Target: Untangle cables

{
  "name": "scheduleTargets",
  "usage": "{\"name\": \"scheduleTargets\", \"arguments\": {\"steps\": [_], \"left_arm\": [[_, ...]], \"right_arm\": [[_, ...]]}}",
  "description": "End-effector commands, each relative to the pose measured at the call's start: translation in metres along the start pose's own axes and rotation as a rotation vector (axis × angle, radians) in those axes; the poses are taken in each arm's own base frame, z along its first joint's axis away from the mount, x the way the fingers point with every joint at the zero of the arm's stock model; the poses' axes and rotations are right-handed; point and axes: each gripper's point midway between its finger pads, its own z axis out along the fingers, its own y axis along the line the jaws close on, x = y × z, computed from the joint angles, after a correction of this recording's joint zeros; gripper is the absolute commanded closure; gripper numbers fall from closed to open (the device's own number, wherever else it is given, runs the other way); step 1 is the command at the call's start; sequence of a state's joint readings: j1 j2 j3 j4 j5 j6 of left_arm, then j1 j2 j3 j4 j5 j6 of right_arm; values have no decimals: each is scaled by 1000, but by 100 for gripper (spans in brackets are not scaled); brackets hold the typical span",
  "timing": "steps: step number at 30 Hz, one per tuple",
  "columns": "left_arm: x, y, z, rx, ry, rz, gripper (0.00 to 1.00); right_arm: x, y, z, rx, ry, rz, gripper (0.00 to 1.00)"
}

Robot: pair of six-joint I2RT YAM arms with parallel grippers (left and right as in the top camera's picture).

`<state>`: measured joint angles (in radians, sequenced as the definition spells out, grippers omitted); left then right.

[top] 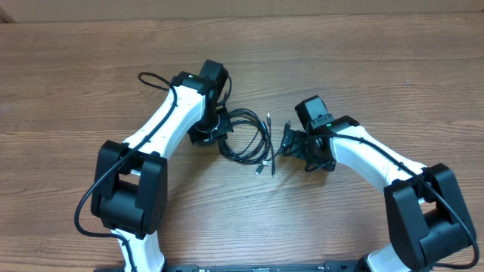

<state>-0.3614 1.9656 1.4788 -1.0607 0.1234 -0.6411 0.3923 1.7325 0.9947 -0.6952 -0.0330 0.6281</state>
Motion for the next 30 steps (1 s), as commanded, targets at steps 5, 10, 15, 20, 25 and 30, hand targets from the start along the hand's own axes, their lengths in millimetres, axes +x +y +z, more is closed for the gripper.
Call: {"name": "scheduleTargets", "arguments": {"steps": [5, 10, 15, 20, 25, 30], "left_arm": [[11, -3, 17, -63, -30, -5, 54], [19, -9, 41, -48, -54, -46, 62], [20, -18, 55, -21, -96, -14, 81], [11, -23, 44, -8, -115, 68, 96], [-1, -30, 9, -12, -113, 156, 96], [-15, -48, -28, 19, -159, 231, 96]], "right_arm": [[-1, -7, -5, 19, -17, 6, 0], [2, -10, -5, 29, -5, 6, 0], [12, -18, -3, 58, 30, 1, 0], [21, -20, 0, 55, 64, -4, 0], [17, 18, -11, -134, 91, -161, 0], [12, 69, -44, -374, 102, -279, 0]]}}
